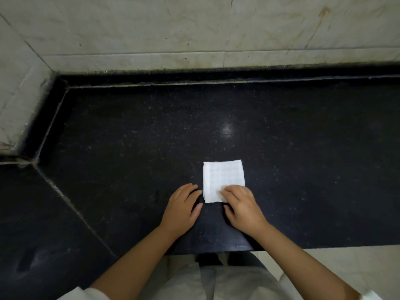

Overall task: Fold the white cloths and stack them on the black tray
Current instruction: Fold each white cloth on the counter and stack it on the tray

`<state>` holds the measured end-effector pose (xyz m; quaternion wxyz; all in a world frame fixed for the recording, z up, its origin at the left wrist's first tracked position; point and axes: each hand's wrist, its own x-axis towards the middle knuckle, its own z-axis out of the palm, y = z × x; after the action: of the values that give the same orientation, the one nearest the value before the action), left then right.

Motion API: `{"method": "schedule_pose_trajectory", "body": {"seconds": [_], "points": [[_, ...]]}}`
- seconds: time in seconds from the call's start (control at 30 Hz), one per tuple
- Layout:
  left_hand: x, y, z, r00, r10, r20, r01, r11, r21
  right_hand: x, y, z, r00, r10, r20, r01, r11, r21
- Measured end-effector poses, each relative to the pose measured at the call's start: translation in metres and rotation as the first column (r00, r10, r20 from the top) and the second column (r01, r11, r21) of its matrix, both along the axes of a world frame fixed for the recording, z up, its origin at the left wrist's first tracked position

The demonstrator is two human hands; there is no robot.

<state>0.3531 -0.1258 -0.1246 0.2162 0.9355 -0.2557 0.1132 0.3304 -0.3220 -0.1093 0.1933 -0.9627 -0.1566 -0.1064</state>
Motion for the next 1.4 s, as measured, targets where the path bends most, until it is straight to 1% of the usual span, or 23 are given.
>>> {"method": "schedule_pose_trajectory", "body": {"seconds": [0.07,0.13,0.2,0.3,0.37,0.5,0.63,0.7,0.77,0.87,0.97,1.07,1.17,1.3,1.33,1.4], "points": [[0.000,-0.012,-0.001,0.991,-0.116,0.067,0.116,0.993,-0.007,-0.006,-0.012,0.000,0.999,-0.029,0.018,0.029,1.000,-0.013],[0.003,-0.025,-0.002,0.971,-0.198,0.132,0.195,0.980,0.031,-0.010,-0.020,0.000,0.998,-0.063,0.013,0.063,0.996,-0.060],[0.007,-0.033,-0.004,0.966,-0.195,0.168,0.185,0.980,0.073,-0.011,-0.022,0.000,0.996,-0.078,-0.035,0.075,0.994,-0.085],[0.010,-0.037,-0.011,0.969,-0.156,0.190,0.131,0.982,0.137,-0.009,-0.023,-0.001,0.996,-0.042,-0.085,0.032,0.993,-0.116],[0.014,-0.036,-0.011,0.971,-0.158,0.181,0.131,0.979,0.156,-0.003,-0.024,0.003,0.995,-0.009,-0.101,-0.004,0.991,-0.133],[0.031,-0.036,-0.005,0.972,-0.180,0.153,0.143,0.963,0.227,0.022,-0.026,0.016,0.995,-0.011,-0.098,-0.007,0.984,-0.178],[0.037,-0.039,-0.004,0.947,-0.248,0.204,0.192,0.946,0.261,0.024,-0.027,0.032,0.988,-0.009,-0.154,-0.006,0.995,-0.097],[0.039,-0.050,-0.001,0.932,-0.266,0.246,0.218,0.954,0.208,0.020,-0.033,0.045,0.987,-0.009,-0.162,0.001,0.999,-0.048],[0.040,-0.070,0.008,0.913,-0.292,0.286,0.263,0.955,0.134,0.014,-0.048,0.061,0.975,-0.036,-0.221,0.043,0.999,0.026],[0.044,-0.117,0.031,0.859,-0.391,0.330,0.386,0.919,0.083,-0.003,-0.093,0.084,0.924,-0.173,-0.341,0.241,0.956,0.170],[0.040,-0.184,0.056,0.776,-0.522,0.355,0.520,0.847,0.110,-0.037,-0.155,0.106,0.896,-0.265,-0.357,0.367,0.894,0.258],[0.027,-0.257,0.071,0.654,-0.635,0.411,0.646,0.752,0.133,-0.082,-0.219,0.124,0.851,-0.399,-0.341,0.495,0.825,0.272],[-0.001,-0.347,0.089,0.551,-0.707,0.444,0.736,0.662,0.141,-0.136,-0.290,0.138,0.812,-0.491,-0.314,0.569,0.786,0.242],[-0.064,-0.476,0.120,0.443,-0.817,0.369,0.796,0.548,0.258,-0.213,-0.397,0.155,0.739,-0.623,-0.258,0.673,0.707,0.218],[-0.077,-0.502,0.128,0.427,-0.840,0.335,0.798,0.525,0.297,-0.227,-0.421,0.159,0.718,-0.655,-0.236,0.695,0.686,0.213],[-0.104,-0.557,0.143,0.396,-0.863,0.314,0.809,0.489,0.324,-0.258,-0.468,0.169,0.663,-0.715,-0.221,0.749,0.636,0.185]]}}
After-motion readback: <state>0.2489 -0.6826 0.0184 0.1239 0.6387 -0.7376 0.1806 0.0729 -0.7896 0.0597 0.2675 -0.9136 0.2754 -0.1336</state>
